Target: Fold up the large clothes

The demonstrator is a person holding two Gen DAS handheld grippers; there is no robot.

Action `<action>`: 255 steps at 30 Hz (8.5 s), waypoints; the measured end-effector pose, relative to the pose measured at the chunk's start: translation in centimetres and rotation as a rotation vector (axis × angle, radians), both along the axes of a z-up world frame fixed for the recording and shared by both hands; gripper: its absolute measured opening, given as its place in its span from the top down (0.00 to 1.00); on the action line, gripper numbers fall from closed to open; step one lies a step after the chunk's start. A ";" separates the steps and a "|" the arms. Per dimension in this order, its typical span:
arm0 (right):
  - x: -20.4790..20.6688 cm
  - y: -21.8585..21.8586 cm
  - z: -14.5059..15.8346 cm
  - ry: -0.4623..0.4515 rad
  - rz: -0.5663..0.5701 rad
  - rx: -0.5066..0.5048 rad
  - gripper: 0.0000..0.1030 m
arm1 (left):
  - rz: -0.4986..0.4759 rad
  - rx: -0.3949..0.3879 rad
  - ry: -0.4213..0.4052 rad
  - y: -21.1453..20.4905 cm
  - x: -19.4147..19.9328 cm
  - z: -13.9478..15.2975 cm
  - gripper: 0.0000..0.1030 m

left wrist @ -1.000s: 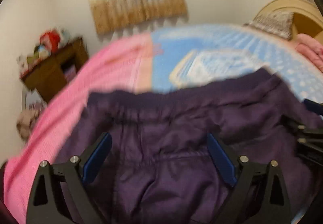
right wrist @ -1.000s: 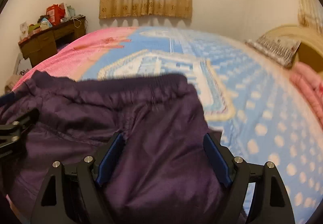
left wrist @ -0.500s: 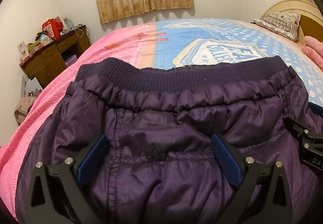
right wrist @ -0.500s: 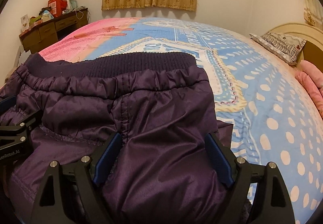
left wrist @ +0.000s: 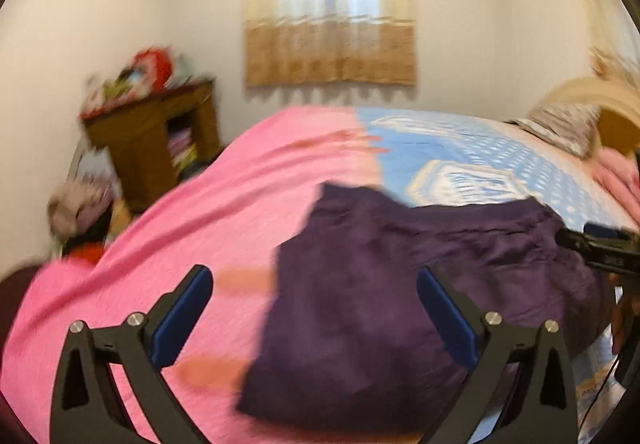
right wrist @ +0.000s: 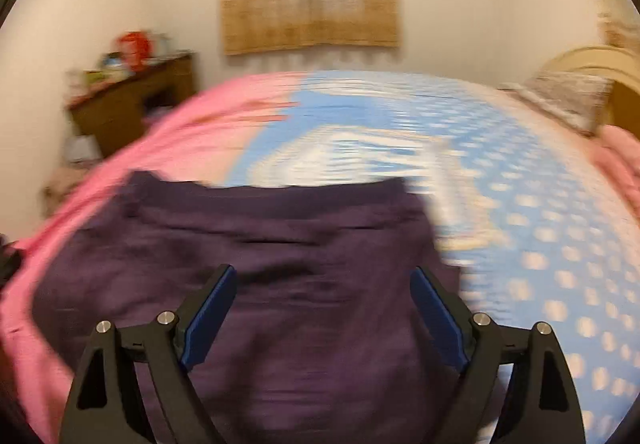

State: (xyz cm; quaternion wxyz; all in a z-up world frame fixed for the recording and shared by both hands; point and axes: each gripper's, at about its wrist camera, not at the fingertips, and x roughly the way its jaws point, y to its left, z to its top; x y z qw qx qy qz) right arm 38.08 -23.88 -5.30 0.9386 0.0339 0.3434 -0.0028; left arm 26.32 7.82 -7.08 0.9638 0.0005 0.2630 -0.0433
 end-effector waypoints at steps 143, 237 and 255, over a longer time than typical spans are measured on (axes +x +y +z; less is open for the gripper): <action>-9.1 -13.0 -2.2 -0.101 0.167 0.337 0.09 | -0.782 -0.209 -0.062 -19.6 7.7 4.3 0.85; -0.1 -23.2 -2.0 0.231 0.121 0.473 0.90 | -0.527 0.134 -0.024 -27.8 3.9 3.2 0.00; 2.2 -19.7 0.3 -0.143 -0.227 0.680 0.75 | -0.426 0.042 -0.034 -25.4 3.7 2.0 0.00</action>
